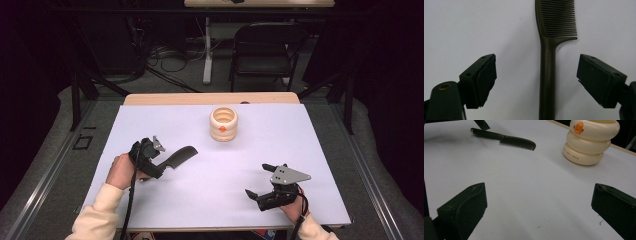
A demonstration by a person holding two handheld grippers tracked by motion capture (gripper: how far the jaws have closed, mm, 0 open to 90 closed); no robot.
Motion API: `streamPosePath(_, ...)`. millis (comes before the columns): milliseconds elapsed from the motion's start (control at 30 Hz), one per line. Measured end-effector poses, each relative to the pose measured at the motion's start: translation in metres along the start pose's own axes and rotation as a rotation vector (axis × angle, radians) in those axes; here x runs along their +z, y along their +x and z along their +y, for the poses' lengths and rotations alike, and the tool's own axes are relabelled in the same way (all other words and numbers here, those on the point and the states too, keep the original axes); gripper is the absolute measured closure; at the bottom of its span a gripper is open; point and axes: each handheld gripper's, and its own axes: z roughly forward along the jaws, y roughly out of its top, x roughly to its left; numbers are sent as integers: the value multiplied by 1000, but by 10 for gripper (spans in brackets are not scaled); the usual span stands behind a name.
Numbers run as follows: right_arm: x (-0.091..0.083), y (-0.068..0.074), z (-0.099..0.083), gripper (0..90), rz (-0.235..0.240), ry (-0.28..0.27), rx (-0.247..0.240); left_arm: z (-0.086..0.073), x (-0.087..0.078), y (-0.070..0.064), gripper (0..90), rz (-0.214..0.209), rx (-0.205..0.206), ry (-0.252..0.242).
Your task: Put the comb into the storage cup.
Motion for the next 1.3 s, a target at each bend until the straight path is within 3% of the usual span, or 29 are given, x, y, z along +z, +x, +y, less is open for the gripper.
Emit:
streamPosePath(267, 0, 0, 0, 0, -1, 4, 0, 10, 9, -2, 400, -52, 52, 75)
streamPosePath(367, 0, 0, 0, 0, 1, 4, -2, 13, 14, -2, 463, -75, 44, 124)
streamPosePath(633, 0, 1, 0, 0, 3, 4, -3, 18, 22, 3, 614, -111, 41, 155)
streamPosePath(900, 1, 1, 0, 0, 5, 4, -2, 24, 32, 5, 662, -136, 50, 201)
streamPosePath(1033, 0, 1, 0, 0, 8, 4, -1, 24, 37, 5, 681, -140, 33, 217)
streamPosePath(1300, 0, 1, 0, 0, 8, 4, -2, 23, 38, 8, 719, -157, 20, 208)
